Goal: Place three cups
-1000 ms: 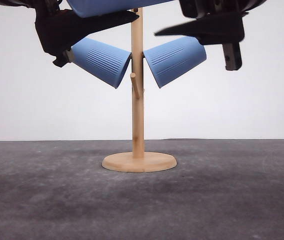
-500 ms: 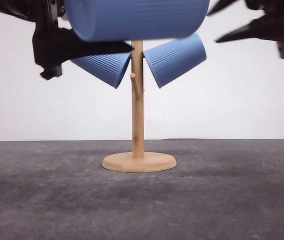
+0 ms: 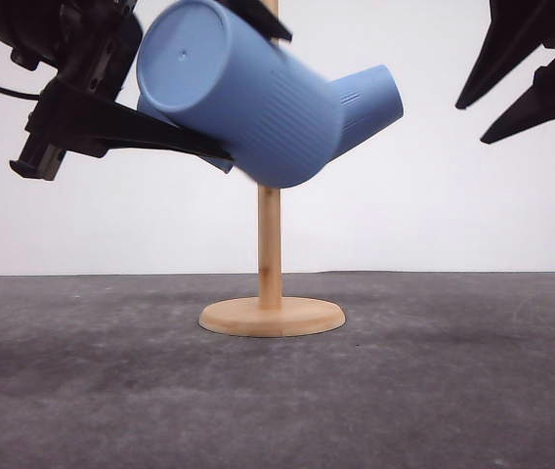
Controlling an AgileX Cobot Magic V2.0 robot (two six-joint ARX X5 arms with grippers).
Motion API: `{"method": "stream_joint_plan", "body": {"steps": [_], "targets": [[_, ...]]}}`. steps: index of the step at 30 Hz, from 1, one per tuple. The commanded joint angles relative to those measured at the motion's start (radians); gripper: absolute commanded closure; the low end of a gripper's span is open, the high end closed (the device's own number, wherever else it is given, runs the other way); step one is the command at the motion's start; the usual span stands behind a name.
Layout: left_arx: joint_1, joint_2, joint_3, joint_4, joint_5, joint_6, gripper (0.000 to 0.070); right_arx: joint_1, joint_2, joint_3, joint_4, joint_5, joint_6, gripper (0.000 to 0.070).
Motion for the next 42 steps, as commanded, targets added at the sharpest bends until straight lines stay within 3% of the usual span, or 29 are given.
{"method": "stream_joint_plan", "body": {"steps": [1, 6, 10, 20, 38, 42], "targets": [[0.013, 0.009, 0.026, 0.037, -0.023, -0.126, 0.0348, 0.001, 0.008, 0.022, 0.005, 0.028, -0.023, 0.0471], [0.081, 0.023, 0.026, 0.089, -0.031, -0.244, 0.0348, 0.001, 0.008, 0.022, 0.007, 0.059, -0.023, 0.0471], [0.121, 0.068, 0.026, 0.156, 0.038, -0.322, 0.0348, 0.002, 0.008, 0.022, 0.008, 0.058, -0.023, 0.0471], [0.131, 0.227, 0.031, 0.364, 0.061, -0.455, 0.0348, 0.002, 0.008, 0.022, 0.013, 0.059, -0.023, 0.0471], [0.144, 0.392, 0.133, 0.428, -0.003, -0.46, 0.0342, 0.002, 0.008, 0.021, 0.013, 0.058, -0.023, 0.0471], [0.144, 0.392, 0.133, 0.429, -0.003, -0.456, 0.0249, 0.002, 0.008, 0.021, 0.013, 0.058, -0.023, 0.0471]]}}
